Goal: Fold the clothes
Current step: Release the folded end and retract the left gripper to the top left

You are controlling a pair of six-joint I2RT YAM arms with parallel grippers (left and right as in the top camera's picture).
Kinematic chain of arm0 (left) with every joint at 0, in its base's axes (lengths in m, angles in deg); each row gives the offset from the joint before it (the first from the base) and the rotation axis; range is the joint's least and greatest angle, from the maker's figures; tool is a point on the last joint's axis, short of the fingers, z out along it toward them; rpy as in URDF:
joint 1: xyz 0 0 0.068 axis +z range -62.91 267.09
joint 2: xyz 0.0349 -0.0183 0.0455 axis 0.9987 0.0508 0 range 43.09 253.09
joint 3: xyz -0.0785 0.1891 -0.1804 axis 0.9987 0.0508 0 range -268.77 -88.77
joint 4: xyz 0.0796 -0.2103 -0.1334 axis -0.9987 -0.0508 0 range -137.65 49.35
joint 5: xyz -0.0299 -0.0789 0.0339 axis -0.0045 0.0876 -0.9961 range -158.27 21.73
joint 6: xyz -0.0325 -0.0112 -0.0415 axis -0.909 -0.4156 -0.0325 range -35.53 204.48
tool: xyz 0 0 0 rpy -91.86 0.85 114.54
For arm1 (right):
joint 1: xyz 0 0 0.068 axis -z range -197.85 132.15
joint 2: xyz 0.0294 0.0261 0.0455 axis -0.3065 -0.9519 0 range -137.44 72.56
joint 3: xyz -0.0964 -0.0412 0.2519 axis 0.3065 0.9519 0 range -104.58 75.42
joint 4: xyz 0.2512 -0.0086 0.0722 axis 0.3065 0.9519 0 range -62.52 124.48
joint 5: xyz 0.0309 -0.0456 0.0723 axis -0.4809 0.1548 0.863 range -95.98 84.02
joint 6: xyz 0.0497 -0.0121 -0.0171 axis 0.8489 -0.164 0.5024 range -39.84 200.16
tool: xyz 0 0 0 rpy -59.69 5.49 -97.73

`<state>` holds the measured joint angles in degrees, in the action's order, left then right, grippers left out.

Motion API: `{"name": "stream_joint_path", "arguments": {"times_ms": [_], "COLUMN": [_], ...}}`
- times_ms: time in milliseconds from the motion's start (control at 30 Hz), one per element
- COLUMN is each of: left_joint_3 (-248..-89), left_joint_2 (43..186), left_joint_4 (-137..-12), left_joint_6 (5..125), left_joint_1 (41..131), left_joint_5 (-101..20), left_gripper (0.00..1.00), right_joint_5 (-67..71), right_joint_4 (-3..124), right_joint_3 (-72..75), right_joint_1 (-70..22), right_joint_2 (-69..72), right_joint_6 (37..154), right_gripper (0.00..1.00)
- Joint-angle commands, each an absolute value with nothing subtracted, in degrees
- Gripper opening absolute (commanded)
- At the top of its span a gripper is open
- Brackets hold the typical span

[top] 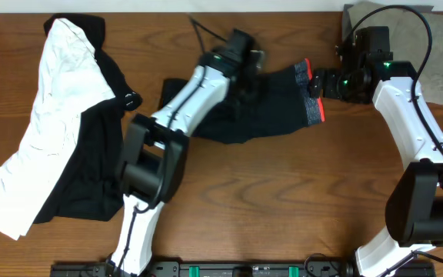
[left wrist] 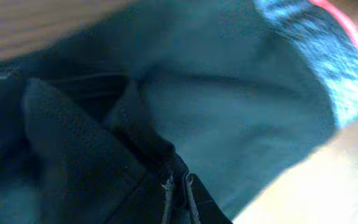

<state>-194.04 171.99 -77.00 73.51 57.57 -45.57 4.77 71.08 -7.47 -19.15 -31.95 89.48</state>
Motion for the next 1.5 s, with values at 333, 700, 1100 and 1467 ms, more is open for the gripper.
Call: {"name": "stream_joint_path", "arguments": {"times_ms": [333, 700, 1100, 1467], "left_joint_3": [-194.46, -194.70, -194.70, -194.63], "left_joint_2": [169.50, 153.19, 145.96, 145.96], "left_joint_4": [-75.52, -80.98, -89.94, -92.06], "left_joint_6": [70.61, 70.63, 71.94, 73.47], "left_joint_1": [58.82, 68.81, 81.59, 82.95], "left_joint_5": [-47.95, -47.95, -47.99, -49.37], "left_gripper": [0.98, 0.98, 0.98, 0.98], "right_joint_5": [4.96, 4.53, 5.25, 12.22], "right_joint_4": [71.10, 65.20, 61.61, 57.74], "right_joint_3": [-8.74, -8.74, -8.74, -8.74], "right_joint_1": [-18.89, -18.87, -19.11, -20.77], "right_joint_2": [-31.38, -37.32, -46.46, -51.44], "right_joint_6": [88.19, 82.10, 80.28, 82.18], "right_gripper": [0.99, 0.99, 0.94, 0.81]}}
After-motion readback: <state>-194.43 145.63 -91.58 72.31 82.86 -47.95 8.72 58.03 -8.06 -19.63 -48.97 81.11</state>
